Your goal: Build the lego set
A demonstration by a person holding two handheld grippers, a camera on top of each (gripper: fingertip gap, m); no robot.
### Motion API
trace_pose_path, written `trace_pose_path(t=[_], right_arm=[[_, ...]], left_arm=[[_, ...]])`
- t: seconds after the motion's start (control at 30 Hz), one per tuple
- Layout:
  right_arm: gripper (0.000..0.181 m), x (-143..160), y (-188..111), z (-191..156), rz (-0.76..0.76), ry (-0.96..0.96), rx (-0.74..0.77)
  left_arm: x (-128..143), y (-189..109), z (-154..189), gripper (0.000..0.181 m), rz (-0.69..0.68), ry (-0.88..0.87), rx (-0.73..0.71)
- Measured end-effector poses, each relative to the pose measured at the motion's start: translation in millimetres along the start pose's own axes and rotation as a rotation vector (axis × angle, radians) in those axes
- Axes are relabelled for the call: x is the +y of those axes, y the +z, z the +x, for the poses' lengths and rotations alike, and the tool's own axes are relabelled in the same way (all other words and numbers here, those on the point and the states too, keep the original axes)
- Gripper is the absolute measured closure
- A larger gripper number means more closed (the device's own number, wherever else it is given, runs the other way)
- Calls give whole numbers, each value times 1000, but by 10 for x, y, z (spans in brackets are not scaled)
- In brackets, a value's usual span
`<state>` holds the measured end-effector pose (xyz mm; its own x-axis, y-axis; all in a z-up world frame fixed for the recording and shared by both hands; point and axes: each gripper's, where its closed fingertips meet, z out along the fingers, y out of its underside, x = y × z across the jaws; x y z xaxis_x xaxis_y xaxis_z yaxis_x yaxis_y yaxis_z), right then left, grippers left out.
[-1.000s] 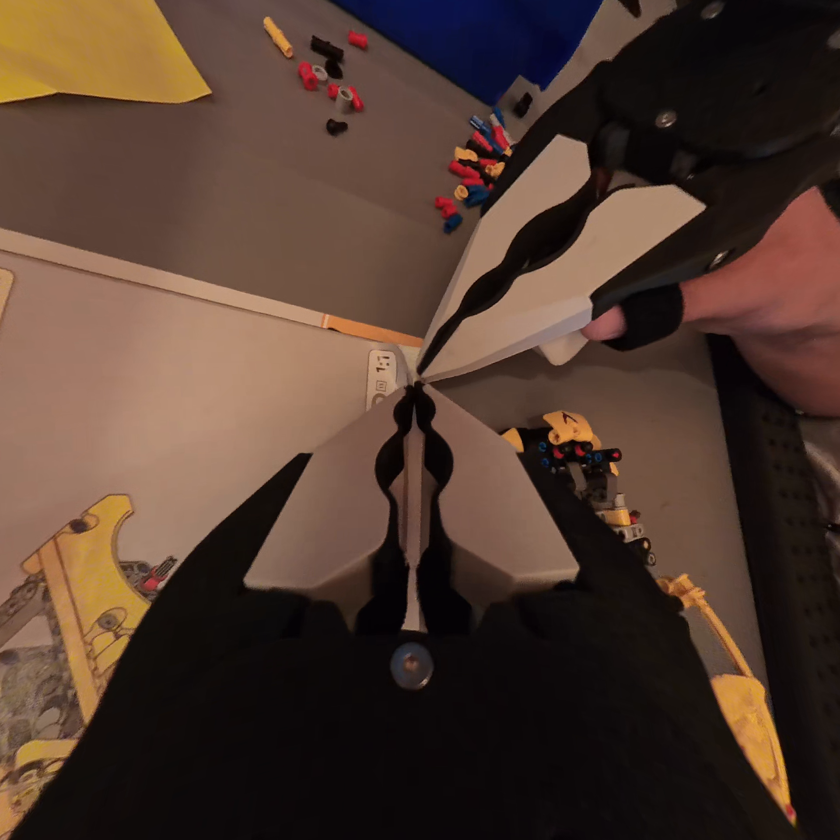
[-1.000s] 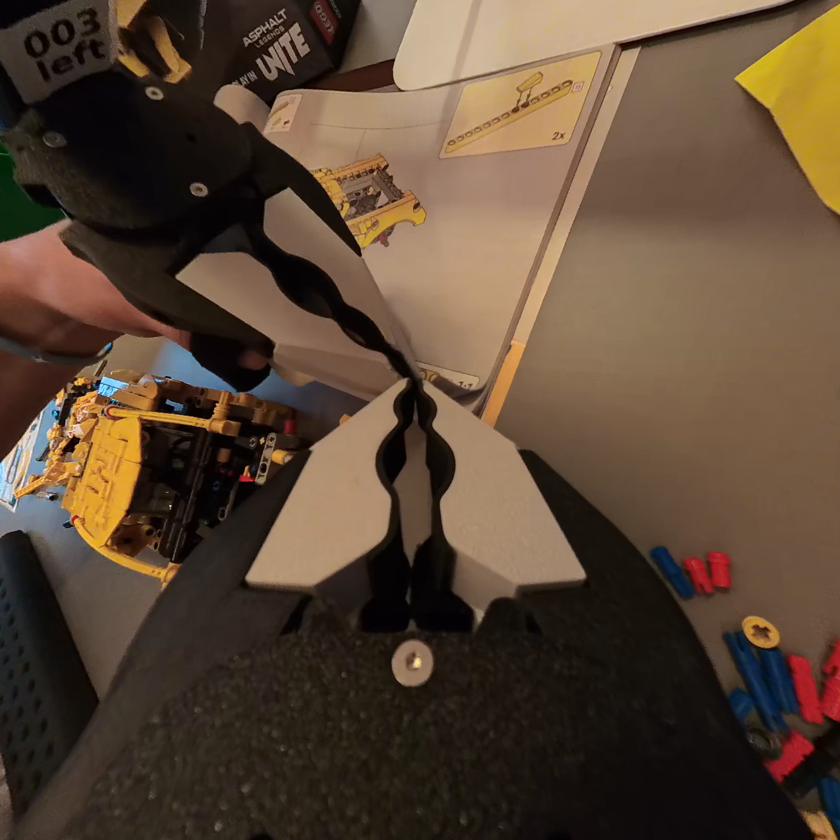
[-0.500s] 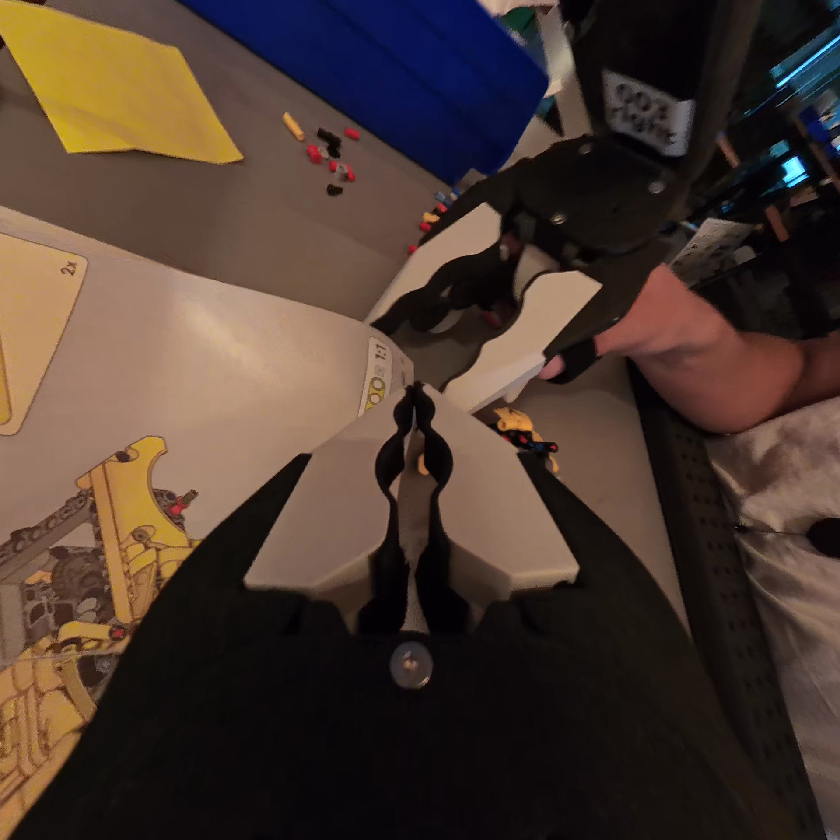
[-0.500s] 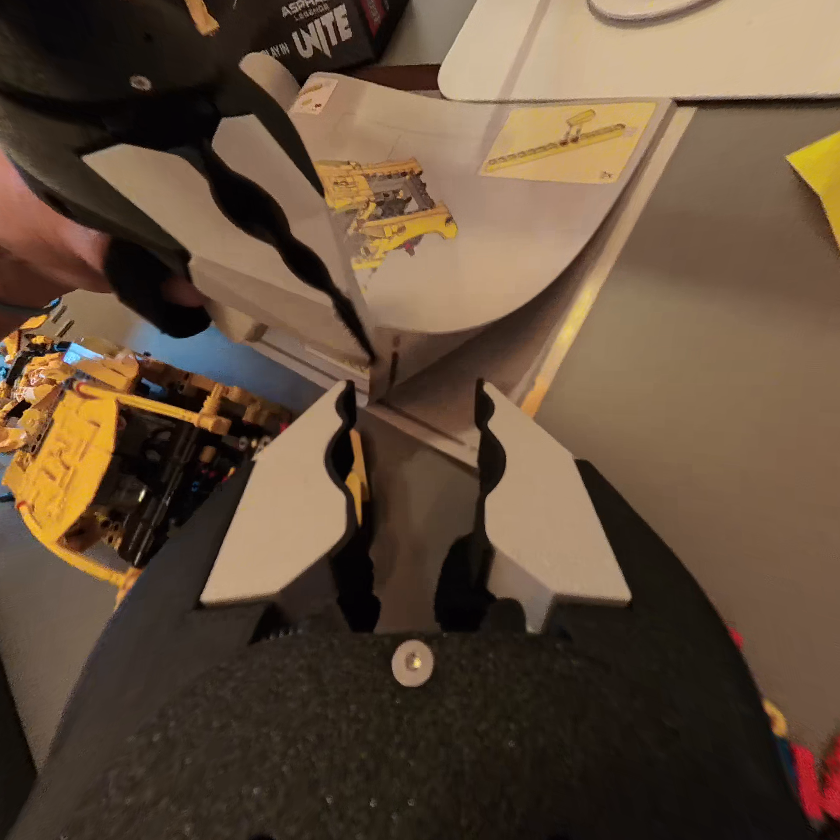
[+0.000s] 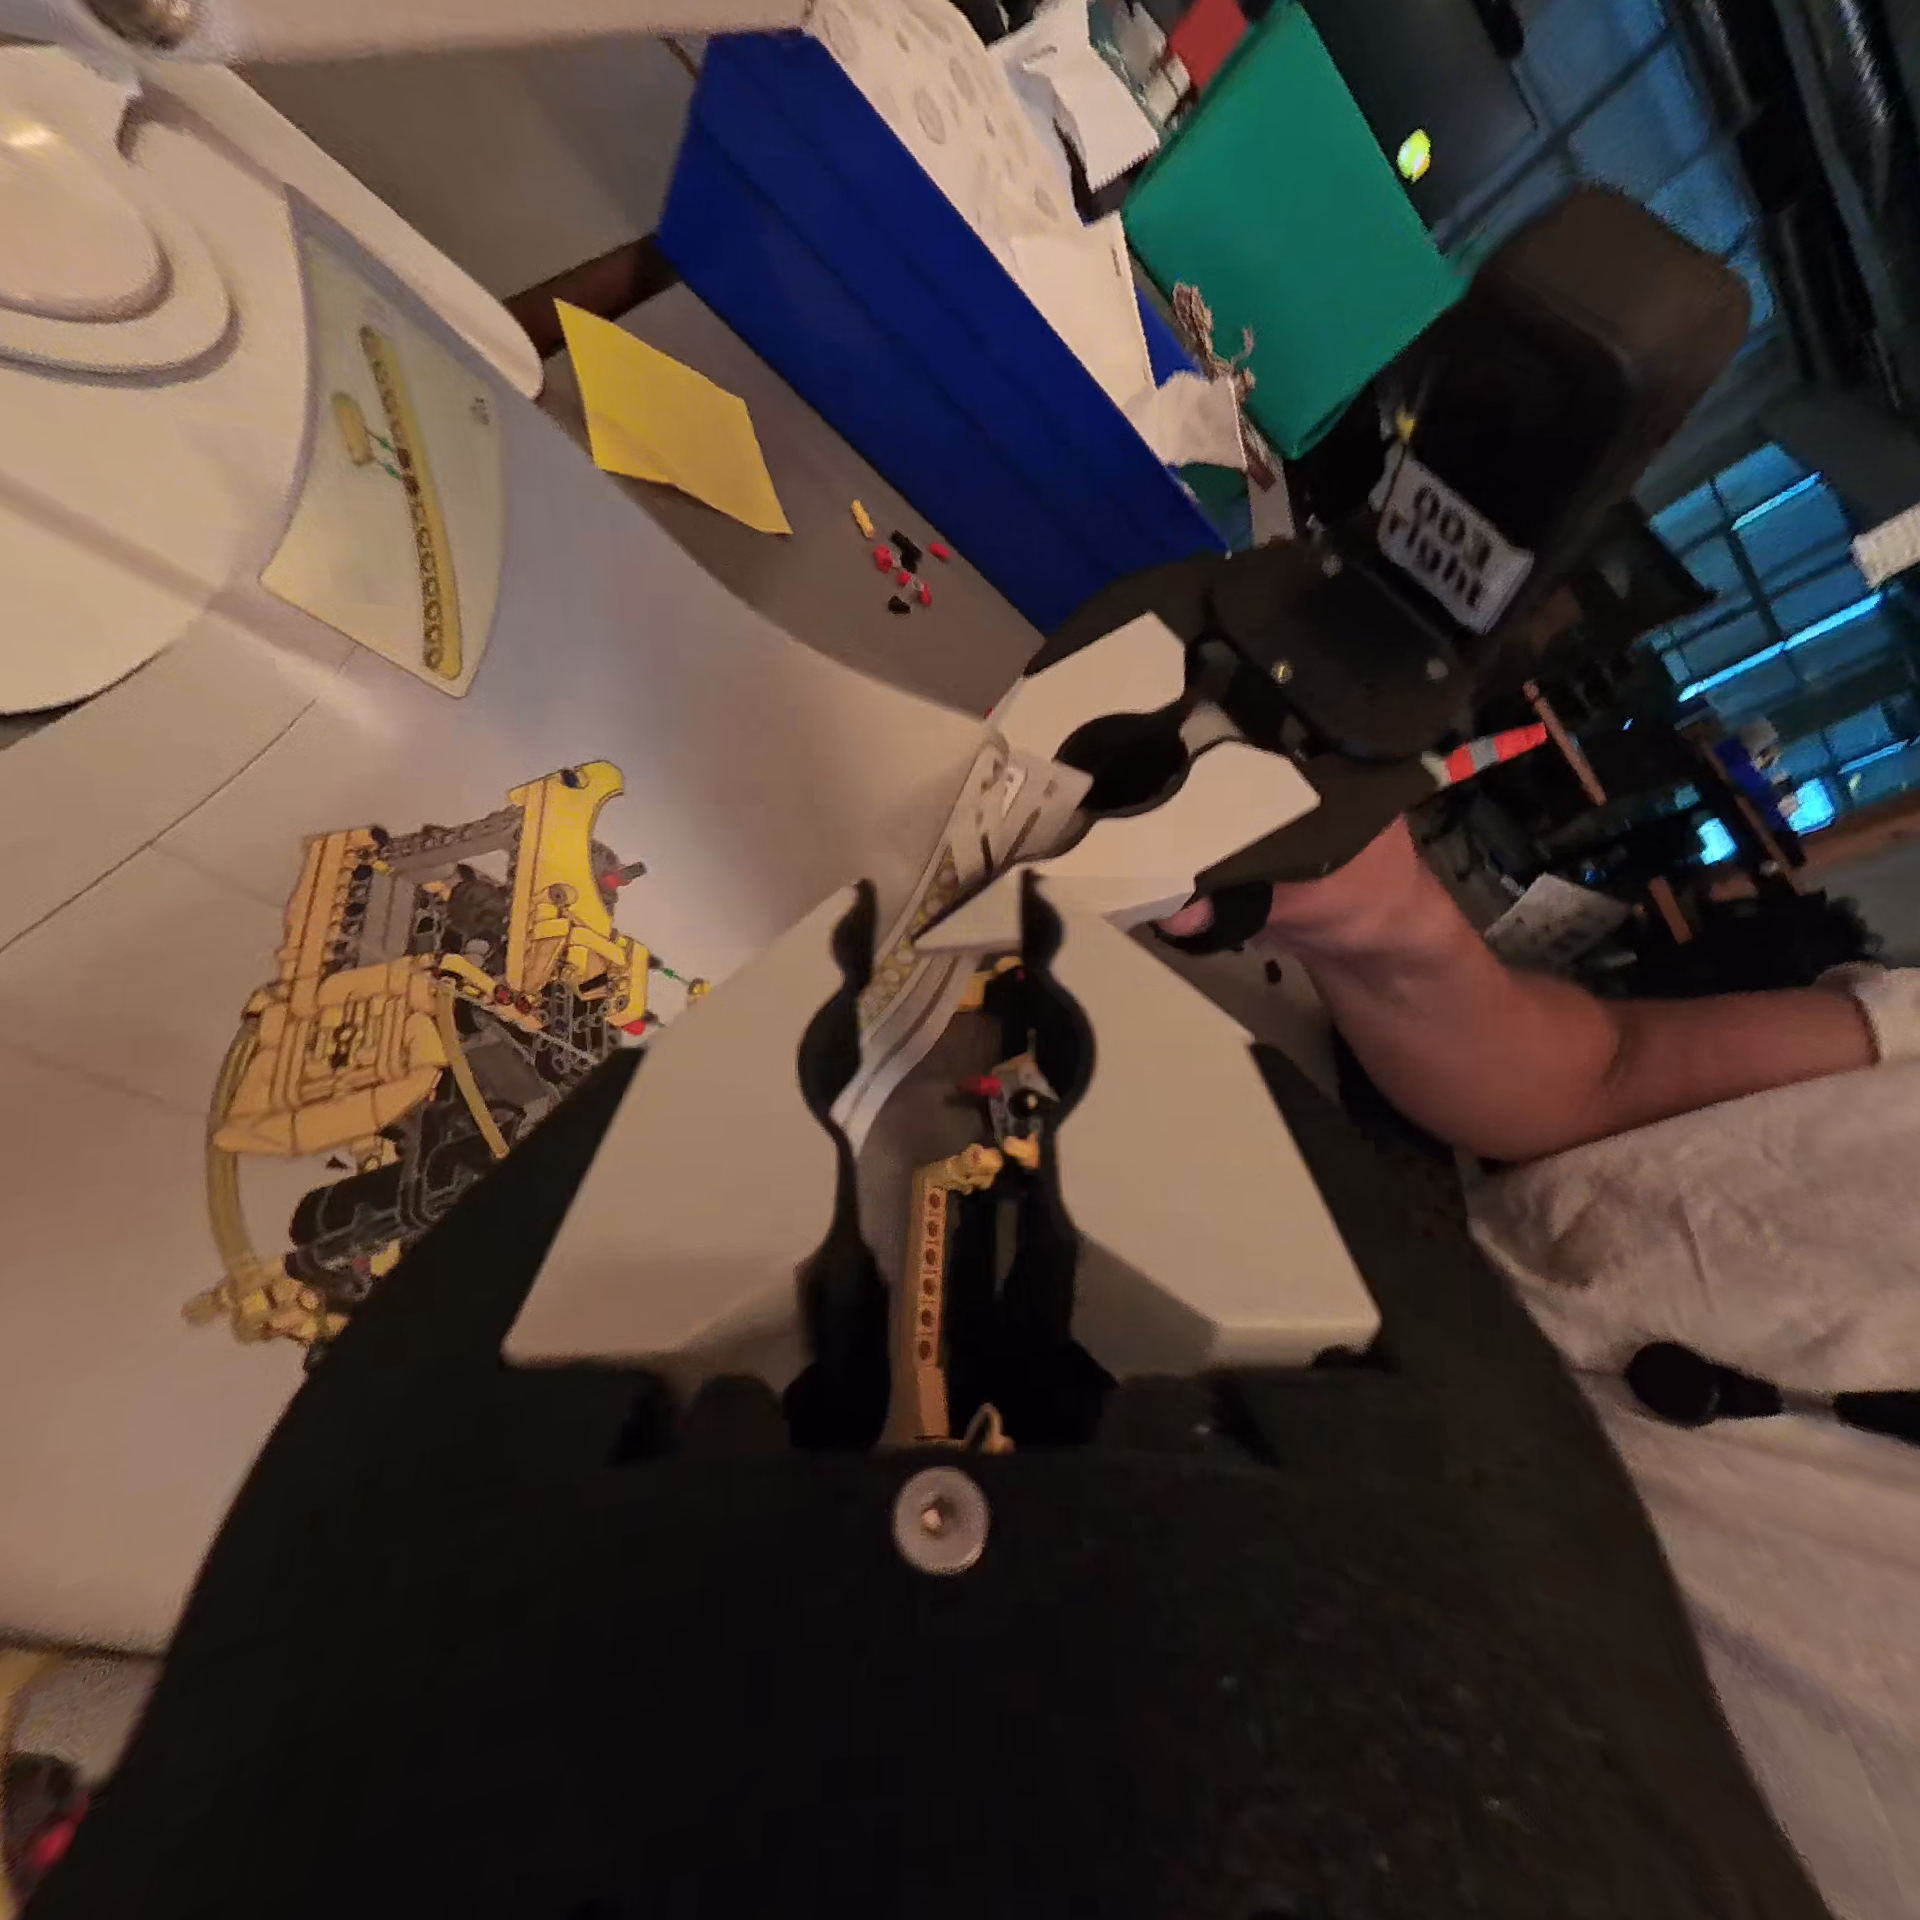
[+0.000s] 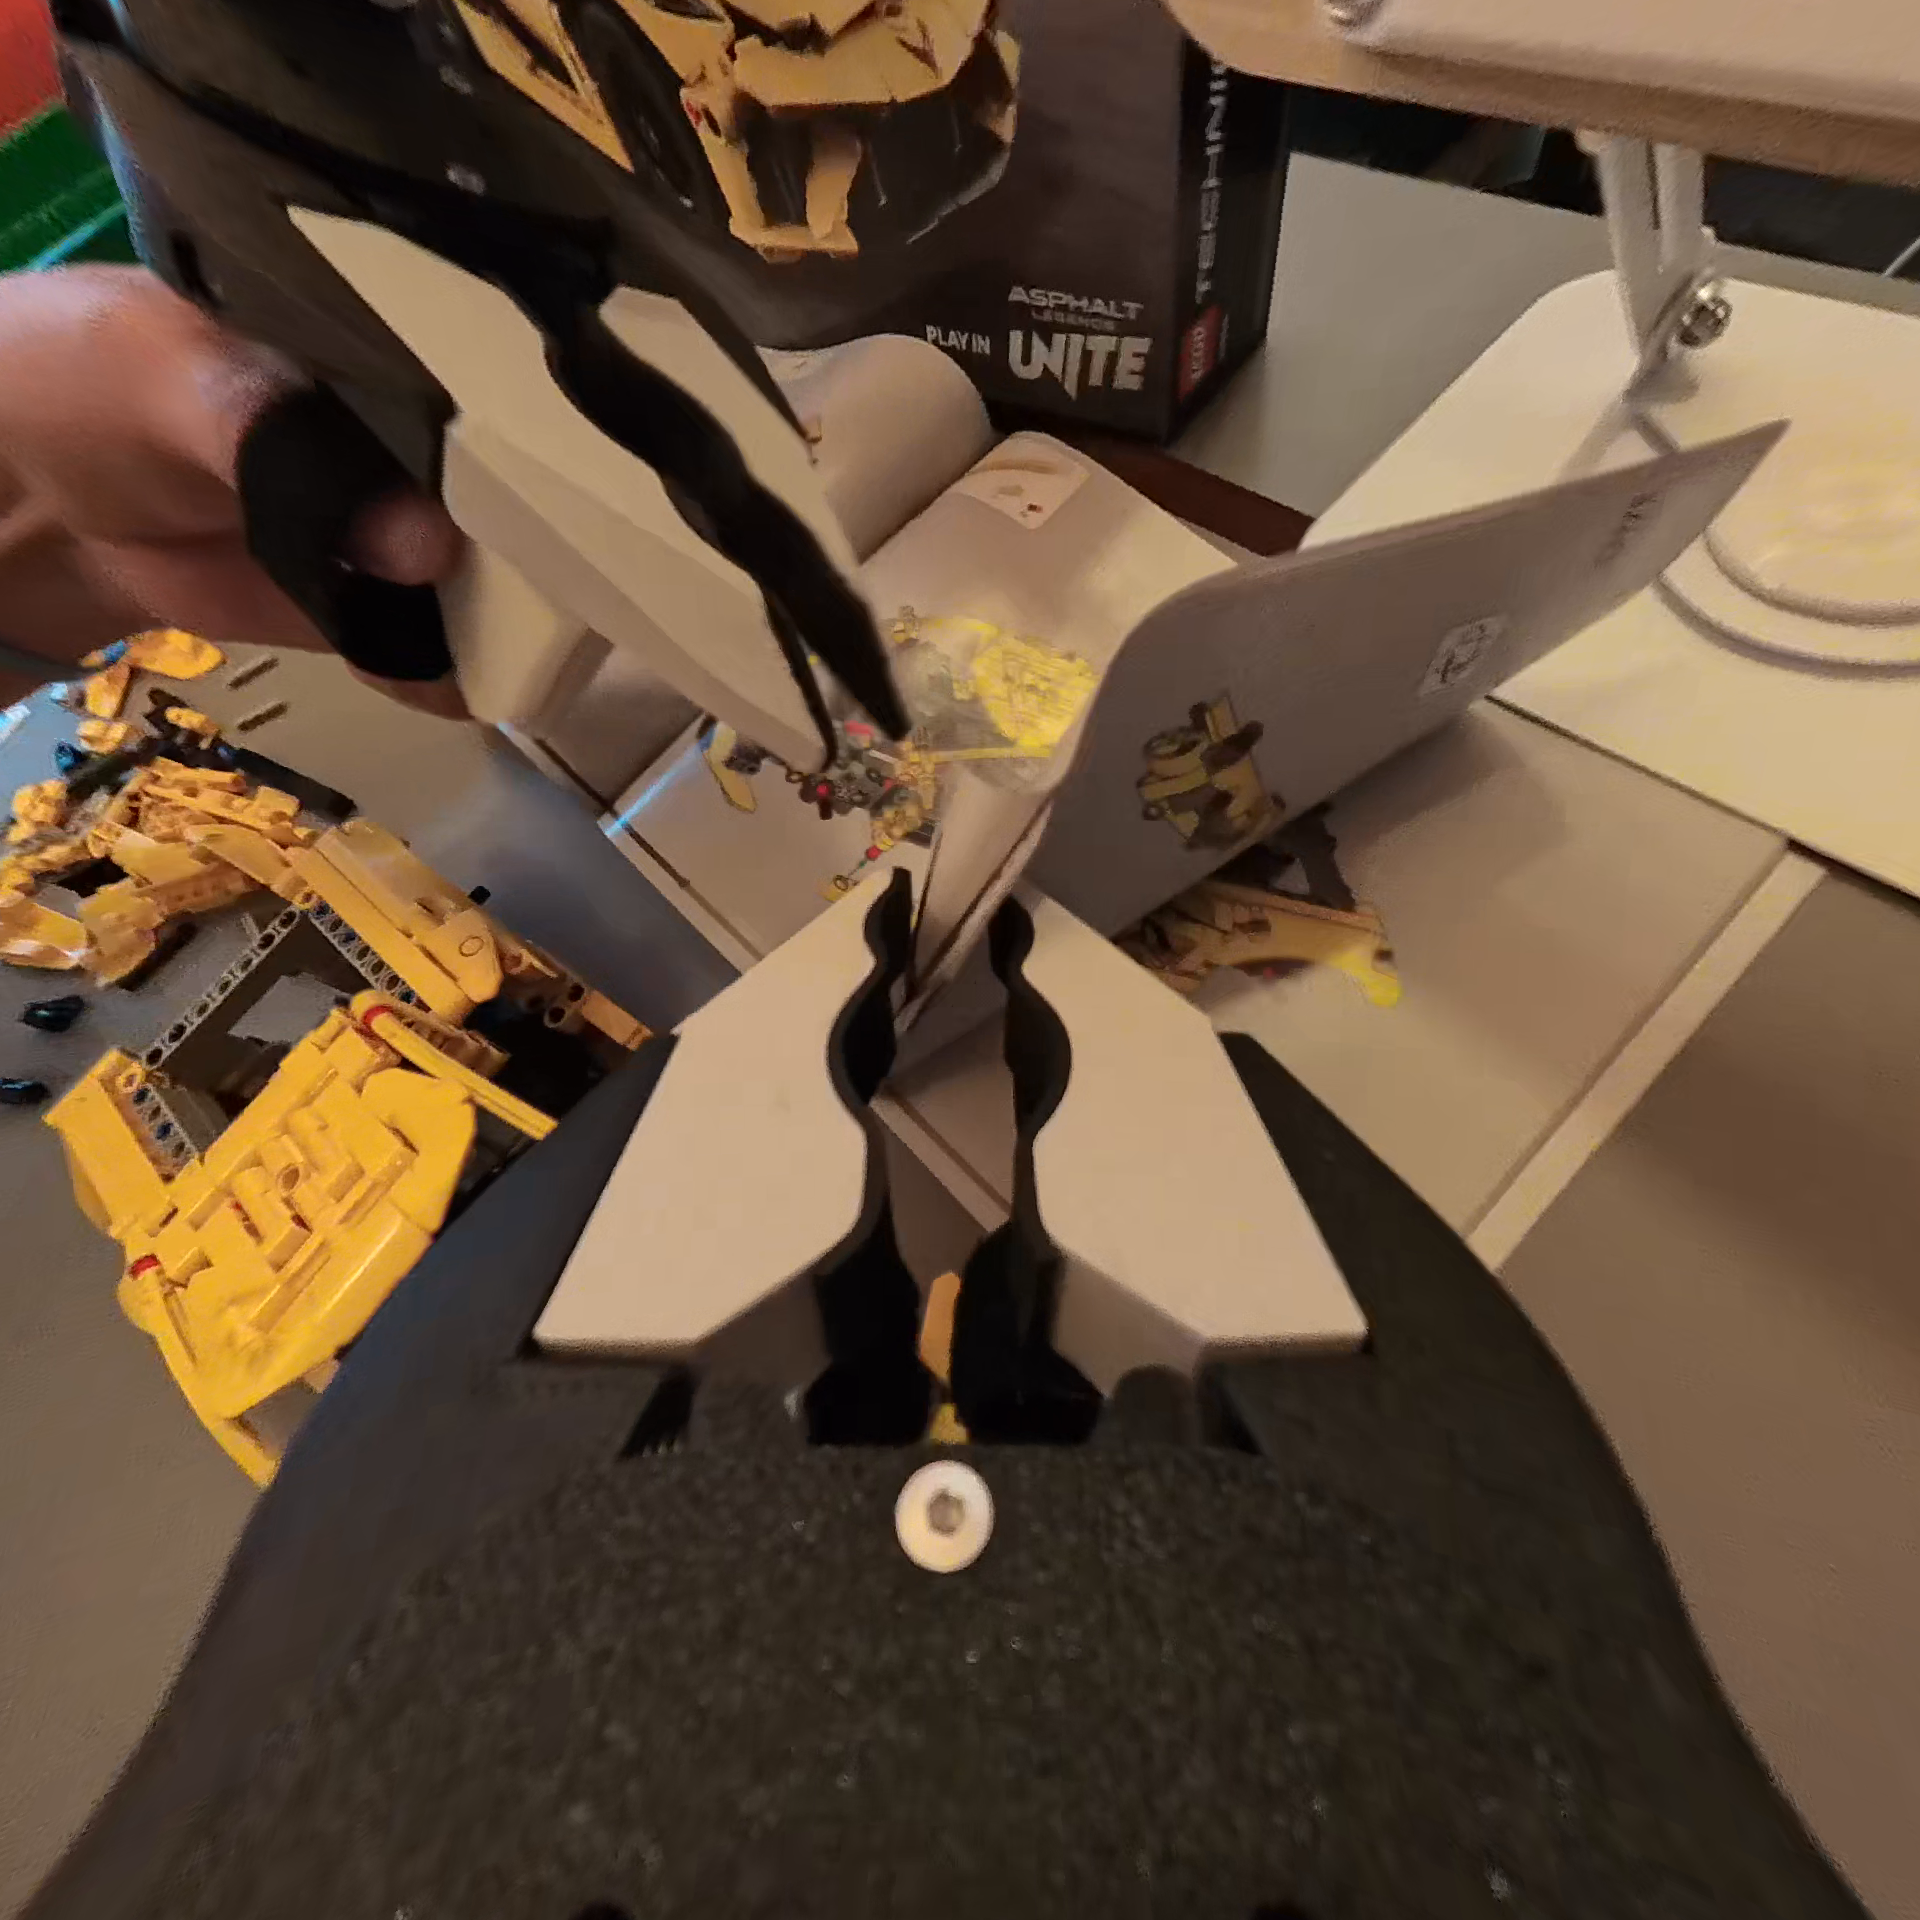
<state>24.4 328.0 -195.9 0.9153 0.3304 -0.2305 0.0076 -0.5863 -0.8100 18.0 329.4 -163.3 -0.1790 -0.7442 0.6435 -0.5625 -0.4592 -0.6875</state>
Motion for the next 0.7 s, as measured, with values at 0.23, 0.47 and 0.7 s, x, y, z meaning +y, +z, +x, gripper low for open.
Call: trace_pose_path(t=[0.23, 0.47, 0.7], right_arm=[[165, -84, 138, -217, -29, -78, 19], [152, -94, 85, -259, -27, -87, 13], [145, -78, -379, -155, 11, -32, 32]], left_arm=[[47, -75, 89, 144, -9, 58, -55], [72, -156, 103, 181, -11, 82, -65], [169, -591, 38, 181, 70, -14, -108]])
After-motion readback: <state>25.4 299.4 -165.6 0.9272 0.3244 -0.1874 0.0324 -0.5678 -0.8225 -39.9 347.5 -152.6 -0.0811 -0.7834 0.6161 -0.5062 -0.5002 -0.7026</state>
